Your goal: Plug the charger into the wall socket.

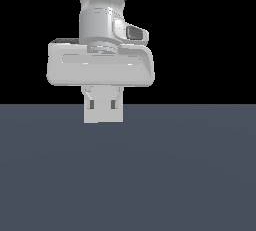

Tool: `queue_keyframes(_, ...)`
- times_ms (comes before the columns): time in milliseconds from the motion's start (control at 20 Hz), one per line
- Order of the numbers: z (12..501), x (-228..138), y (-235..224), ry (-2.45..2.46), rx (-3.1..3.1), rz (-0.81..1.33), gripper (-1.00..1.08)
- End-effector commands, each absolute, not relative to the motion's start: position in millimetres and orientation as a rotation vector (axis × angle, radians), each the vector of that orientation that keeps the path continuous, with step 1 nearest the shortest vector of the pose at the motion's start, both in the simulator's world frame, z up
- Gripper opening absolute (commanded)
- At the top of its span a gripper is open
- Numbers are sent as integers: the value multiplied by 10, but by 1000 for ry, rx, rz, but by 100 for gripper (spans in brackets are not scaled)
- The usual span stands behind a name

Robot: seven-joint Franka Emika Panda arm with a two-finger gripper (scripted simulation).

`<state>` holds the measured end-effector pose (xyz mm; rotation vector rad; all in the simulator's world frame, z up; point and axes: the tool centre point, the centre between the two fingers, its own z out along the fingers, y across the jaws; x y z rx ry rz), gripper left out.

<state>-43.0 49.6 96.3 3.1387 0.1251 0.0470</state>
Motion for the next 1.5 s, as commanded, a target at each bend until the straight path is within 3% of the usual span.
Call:
queue_keyframes(0, 997, -405, 540, 154, 3138, 45, -100)
queue_keyframes(550, 1000, -356, 555, 159, 3139, 45, -100)
queue_keyframes(1450, 1000, 95, 601, 159, 3139, 45, -100)
